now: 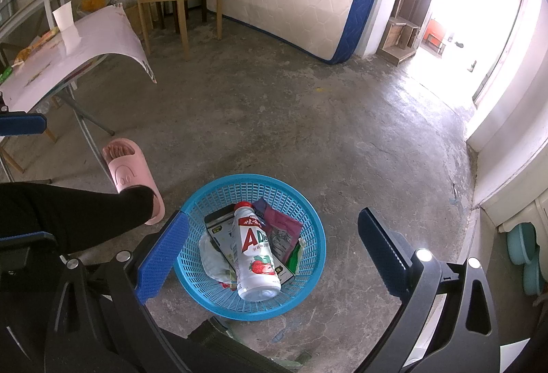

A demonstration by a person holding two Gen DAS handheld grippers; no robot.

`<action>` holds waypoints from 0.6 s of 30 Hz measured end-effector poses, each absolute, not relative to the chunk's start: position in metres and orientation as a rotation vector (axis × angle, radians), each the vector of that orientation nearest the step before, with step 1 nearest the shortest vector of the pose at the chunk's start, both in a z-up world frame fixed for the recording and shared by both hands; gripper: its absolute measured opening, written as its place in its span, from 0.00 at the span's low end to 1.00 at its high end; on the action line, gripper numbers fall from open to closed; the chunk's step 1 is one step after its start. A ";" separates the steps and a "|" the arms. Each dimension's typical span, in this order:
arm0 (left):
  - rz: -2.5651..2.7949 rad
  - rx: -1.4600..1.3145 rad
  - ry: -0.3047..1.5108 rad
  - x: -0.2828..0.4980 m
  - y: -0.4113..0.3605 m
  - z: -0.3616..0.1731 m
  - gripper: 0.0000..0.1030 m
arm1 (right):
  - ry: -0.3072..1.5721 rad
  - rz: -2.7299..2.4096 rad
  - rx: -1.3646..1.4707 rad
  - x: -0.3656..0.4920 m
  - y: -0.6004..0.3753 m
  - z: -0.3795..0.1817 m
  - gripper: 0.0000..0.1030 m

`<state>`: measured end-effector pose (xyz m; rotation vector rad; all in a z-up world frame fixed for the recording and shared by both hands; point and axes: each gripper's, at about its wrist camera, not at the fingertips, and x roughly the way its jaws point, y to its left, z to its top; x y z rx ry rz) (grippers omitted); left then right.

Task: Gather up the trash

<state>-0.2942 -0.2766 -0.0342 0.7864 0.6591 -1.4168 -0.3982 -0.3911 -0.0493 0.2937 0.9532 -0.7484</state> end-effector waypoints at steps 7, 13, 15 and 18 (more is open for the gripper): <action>-1.416 0.786 0.659 -0.294 -0.277 -0.034 0.90 | 0.955 -0.748 0.295 -0.398 -0.391 -0.050 0.93; -1.417 0.787 0.661 -0.293 -0.277 -0.034 0.90 | 0.954 -0.747 0.295 -0.398 -0.392 -0.050 0.93; -1.417 0.786 0.665 -0.293 -0.276 -0.035 0.90 | 0.955 -0.748 0.298 -0.398 -0.392 -0.050 0.93; -1.415 0.786 0.665 -0.293 -0.276 -0.036 0.90 | 0.957 -0.747 0.298 -0.398 -0.391 -0.051 0.93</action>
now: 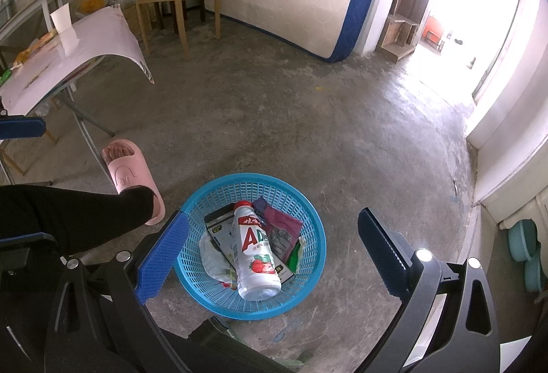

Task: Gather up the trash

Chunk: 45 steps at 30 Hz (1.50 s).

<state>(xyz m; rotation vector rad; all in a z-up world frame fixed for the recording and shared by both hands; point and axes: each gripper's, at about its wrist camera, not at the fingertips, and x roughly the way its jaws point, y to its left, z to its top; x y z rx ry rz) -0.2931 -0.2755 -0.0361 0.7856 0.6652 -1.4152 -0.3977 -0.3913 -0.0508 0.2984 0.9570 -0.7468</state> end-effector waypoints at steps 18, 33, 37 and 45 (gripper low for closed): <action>-1.414 0.788 0.679 -0.294 -0.270 -0.040 0.90 | 0.980 -0.750 0.318 -0.399 -0.399 -0.054 0.93; -1.406 0.792 0.688 -0.292 -0.264 -0.042 0.90 | 0.989 -0.766 0.331 -0.400 -0.403 -0.055 0.93; -1.402 0.791 0.696 -0.290 -0.265 -0.042 0.90 | 0.995 -0.762 0.335 -0.399 -0.404 -0.054 0.93; -1.404 0.791 0.697 -0.289 -0.265 -0.042 0.90 | 0.995 -0.766 0.345 -0.400 -0.406 -0.055 0.93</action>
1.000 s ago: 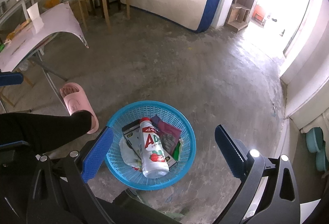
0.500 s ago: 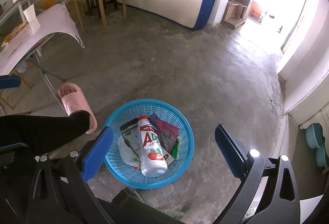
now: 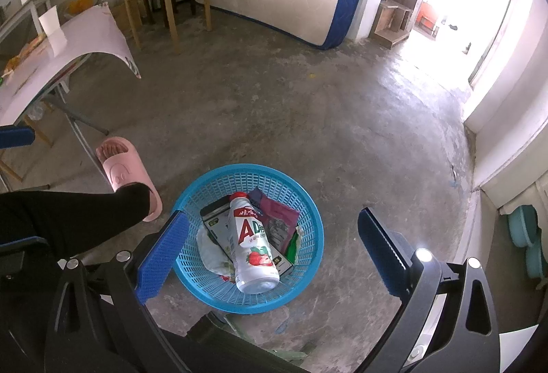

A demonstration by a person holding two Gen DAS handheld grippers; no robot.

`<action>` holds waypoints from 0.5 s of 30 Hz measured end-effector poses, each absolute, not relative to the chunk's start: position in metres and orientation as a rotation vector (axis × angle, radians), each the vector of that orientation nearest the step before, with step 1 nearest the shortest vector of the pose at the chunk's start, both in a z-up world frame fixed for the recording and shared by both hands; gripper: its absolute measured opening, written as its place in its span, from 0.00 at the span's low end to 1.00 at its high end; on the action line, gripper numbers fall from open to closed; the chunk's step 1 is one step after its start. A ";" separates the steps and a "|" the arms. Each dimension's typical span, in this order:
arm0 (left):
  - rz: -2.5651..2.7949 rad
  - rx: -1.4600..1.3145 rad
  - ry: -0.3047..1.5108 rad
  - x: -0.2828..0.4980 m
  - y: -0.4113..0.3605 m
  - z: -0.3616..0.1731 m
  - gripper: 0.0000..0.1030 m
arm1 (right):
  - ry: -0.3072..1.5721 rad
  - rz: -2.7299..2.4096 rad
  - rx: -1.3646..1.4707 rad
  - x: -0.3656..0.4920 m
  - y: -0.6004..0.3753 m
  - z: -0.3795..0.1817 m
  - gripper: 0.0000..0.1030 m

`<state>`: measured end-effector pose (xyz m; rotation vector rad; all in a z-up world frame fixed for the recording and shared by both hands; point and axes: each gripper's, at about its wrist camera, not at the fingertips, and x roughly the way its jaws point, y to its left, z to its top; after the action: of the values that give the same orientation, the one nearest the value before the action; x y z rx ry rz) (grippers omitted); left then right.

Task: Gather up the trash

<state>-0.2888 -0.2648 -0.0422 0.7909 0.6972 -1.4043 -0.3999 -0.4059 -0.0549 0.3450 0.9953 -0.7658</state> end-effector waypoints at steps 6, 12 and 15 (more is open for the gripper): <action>-1.406 0.794 0.695 -0.288 -0.264 -0.042 0.90 | 0.996 -0.766 0.341 -0.399 -0.405 -0.057 0.93; -1.406 0.794 0.695 -0.288 -0.265 -0.042 0.90 | 0.993 -0.769 0.338 -0.400 -0.404 -0.058 0.93; -1.406 0.795 0.696 -0.288 -0.263 -0.042 0.90 | 0.992 -0.768 0.336 -0.400 -0.404 -0.059 0.93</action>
<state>-0.2881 -0.2635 -0.0417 0.7950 0.6963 -1.4056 -0.3999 -0.4036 -0.0591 0.3362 0.9916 -0.7681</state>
